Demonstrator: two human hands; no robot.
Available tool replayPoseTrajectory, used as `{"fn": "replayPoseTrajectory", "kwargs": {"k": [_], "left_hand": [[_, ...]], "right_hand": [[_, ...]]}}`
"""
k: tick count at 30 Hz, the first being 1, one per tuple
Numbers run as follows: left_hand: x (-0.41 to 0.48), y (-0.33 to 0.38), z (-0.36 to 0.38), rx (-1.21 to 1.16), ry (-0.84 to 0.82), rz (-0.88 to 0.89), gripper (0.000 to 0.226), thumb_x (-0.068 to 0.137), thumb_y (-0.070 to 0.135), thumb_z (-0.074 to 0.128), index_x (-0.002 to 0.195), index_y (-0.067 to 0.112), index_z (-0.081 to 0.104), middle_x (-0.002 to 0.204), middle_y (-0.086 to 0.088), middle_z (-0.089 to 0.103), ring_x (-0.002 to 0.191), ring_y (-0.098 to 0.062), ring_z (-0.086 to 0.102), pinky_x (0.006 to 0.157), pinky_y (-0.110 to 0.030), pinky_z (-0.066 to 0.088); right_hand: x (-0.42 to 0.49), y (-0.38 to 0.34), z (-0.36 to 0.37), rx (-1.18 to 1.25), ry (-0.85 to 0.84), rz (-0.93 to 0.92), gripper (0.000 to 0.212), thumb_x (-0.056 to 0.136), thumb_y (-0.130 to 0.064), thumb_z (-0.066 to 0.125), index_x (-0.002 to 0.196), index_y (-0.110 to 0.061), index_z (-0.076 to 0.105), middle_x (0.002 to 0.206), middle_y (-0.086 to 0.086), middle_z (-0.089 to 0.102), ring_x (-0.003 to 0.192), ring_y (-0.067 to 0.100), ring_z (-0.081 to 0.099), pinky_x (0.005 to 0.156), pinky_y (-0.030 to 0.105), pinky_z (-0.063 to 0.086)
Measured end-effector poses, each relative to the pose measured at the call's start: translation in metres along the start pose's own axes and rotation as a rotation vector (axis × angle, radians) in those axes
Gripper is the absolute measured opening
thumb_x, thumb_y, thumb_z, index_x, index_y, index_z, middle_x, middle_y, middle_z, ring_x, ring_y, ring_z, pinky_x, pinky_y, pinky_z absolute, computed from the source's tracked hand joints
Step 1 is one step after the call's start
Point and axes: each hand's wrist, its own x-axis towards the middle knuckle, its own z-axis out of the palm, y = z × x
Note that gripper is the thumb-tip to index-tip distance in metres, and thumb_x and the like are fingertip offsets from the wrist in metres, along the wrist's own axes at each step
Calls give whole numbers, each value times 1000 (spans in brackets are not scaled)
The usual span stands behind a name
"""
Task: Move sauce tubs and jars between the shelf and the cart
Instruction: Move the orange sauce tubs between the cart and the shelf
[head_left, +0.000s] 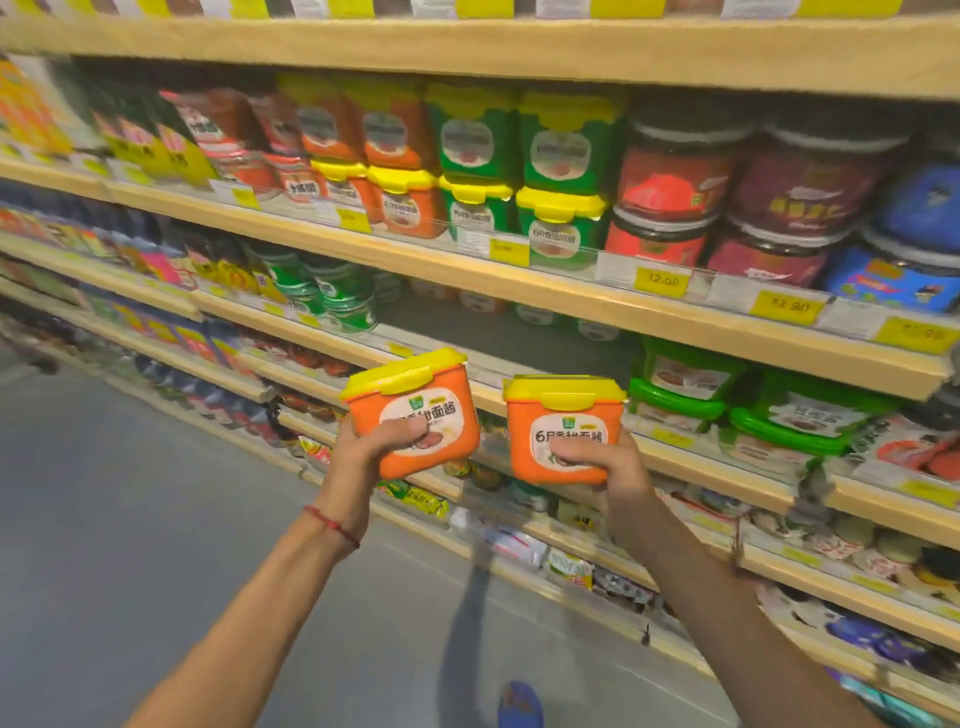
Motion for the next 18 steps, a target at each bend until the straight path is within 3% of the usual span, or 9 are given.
{"fn": "replayPoseTrajectory", "kwargs": {"k": [5,9,15,18], "left_hand": [[73,-6,-38,36,-4,-44,58,55,16,84,112,9,74,101,-15,77,89,-31,75,72,-35,61],[123,-13,-62,62,9,-117,82,47,26,92,121,2,67,111,-23,74,101,-44,71,93,-59,55],[184,-23,-93,116,-153,-227,73,45,30,89,112,6,73,108,-22,75,95,-38,72,84,-48,57],[208,-21,-113,133,-269,-312,73,45,29,87,114,10,73,110,-20,75,95,-37,72,82,-52,56]], "right_hand": [[58,7,30,-36,-4,30,100,38,-26,92,131,-4,63,113,17,78,99,36,76,75,41,62],[85,3,53,-78,-5,7,76,40,-18,89,112,-10,71,96,7,80,84,23,77,65,34,63],[115,25,91,-88,170,18,90,34,-31,92,118,-8,71,103,9,81,97,32,78,76,40,62],[120,35,113,-53,233,-19,80,46,-26,90,121,-7,70,109,15,79,102,36,76,84,44,61]]}}
